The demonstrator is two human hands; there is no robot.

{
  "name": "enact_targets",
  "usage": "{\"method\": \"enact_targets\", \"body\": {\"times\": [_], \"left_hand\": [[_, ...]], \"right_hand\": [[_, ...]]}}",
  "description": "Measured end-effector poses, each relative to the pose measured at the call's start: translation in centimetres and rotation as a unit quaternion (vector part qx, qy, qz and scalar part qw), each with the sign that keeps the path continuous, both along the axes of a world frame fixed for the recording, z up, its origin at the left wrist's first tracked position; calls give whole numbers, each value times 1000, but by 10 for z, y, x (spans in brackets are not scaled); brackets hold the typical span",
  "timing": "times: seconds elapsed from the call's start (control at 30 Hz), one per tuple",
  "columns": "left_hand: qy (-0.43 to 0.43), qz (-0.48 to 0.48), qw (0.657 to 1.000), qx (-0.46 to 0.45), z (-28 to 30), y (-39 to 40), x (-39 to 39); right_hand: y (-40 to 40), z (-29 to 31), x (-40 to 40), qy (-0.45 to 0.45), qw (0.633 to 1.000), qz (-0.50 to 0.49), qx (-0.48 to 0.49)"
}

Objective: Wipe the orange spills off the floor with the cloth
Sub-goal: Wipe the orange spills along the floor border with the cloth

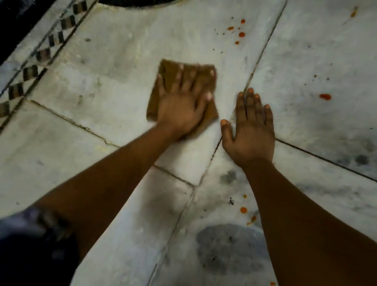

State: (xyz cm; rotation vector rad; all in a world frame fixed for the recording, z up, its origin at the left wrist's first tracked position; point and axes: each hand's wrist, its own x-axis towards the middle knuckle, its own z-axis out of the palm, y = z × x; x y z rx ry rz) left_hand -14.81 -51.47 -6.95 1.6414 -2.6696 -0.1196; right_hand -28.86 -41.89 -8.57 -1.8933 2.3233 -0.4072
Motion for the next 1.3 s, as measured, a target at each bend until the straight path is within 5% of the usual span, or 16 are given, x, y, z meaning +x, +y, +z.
{"method": "enact_targets", "body": {"times": [0.1,0.23,0.5,0.73,0.93,1.07,1.2,1.3], "left_hand": [[8,-112,994,-3,2,46,58],[-3,-6,1000,-5,5,-2,75],[23,118,992,34,1,-144,-62],[29,-39,999,16,3,-110,-40],[53,129,988,69,9,-186,-99],[75,7,986,149,17,-185,-144],[10,-181,981,71,8,-131,-100],[3,-171,985,38,5,-144,-85]], "right_hand": [[-2,5,-14,-16,999,30,17],[-23,6,-52,33,997,61,33],[-43,0,-63,29,999,30,28],[-42,1,-62,12,999,30,27],[-42,0,-62,10,999,22,25],[-42,0,-61,8,999,19,31],[-42,1,-62,3,999,23,37],[-43,1,-62,-3,999,24,37]]}}
